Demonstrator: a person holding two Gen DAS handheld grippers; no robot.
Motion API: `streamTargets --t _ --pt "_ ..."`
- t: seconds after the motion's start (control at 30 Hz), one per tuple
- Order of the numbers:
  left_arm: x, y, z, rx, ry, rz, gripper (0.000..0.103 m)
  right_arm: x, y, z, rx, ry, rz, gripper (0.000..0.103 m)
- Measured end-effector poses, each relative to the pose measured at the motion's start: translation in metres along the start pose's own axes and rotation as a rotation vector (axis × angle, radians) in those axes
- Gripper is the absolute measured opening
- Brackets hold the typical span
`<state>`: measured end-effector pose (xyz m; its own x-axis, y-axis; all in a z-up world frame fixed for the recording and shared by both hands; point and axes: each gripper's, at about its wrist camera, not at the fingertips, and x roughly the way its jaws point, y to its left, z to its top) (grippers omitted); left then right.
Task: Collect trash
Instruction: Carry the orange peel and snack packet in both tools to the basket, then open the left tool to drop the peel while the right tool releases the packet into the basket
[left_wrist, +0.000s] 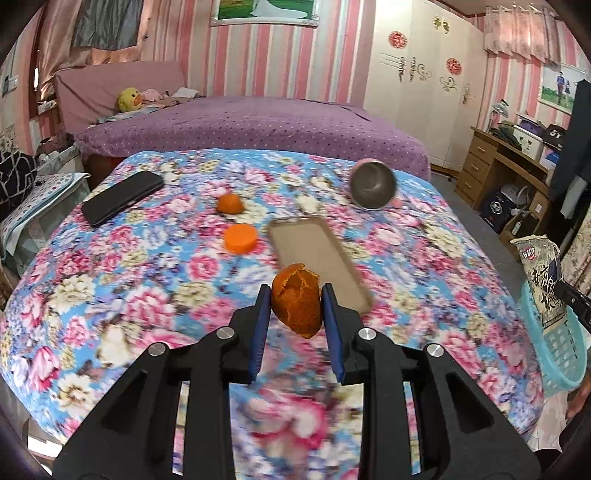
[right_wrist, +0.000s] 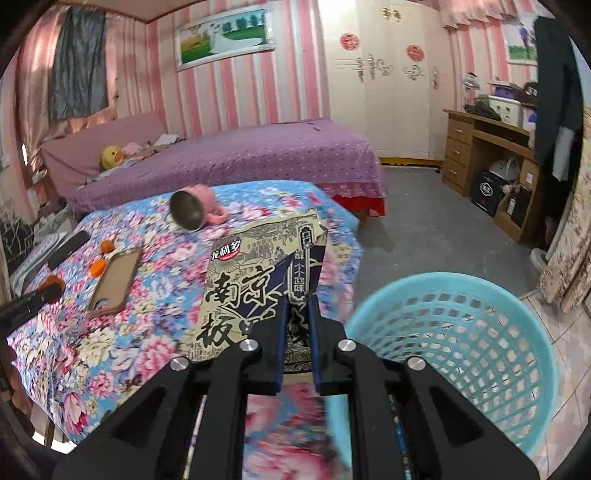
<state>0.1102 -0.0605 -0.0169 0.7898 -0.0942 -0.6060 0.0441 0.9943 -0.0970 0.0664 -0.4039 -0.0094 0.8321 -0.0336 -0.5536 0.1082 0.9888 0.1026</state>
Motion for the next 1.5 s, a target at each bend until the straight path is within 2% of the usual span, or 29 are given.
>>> streamTargets --t 0.17,0.47,0.67,1.0,1.4,1.5 --pt "-0.002 -0.041 0.0 0.056 -0.025 -0.022 0.027 -0.011 -0.039 0.001 0.022 -0.02 -0.06 0.012" --pt "0.006 -0.106 -0.004 0.081 -0.007 -0.123 0.027 -0.023 -0.106 -0.005 0.083 -0.034 -0.171 0.012" --pt "0.009 -0.142 -0.01 0.129 -0.002 -0.148 0.027 -0.026 -0.144 -0.017 0.136 -0.023 -0.212 0.012" --pt "0.019 -0.209 -0.017 0.183 0.002 -0.269 0.027 -0.026 -0.172 -0.026 0.145 0.008 -0.27 0.012" --pt "0.034 -0.297 -0.033 0.246 0.052 -0.471 0.027 -0.033 -0.197 -0.031 0.192 0.017 -0.315 0.012" --pt "0.036 -0.316 -0.036 0.268 0.058 -0.487 0.027 -0.031 -0.202 -0.032 0.204 0.022 -0.319 0.012"
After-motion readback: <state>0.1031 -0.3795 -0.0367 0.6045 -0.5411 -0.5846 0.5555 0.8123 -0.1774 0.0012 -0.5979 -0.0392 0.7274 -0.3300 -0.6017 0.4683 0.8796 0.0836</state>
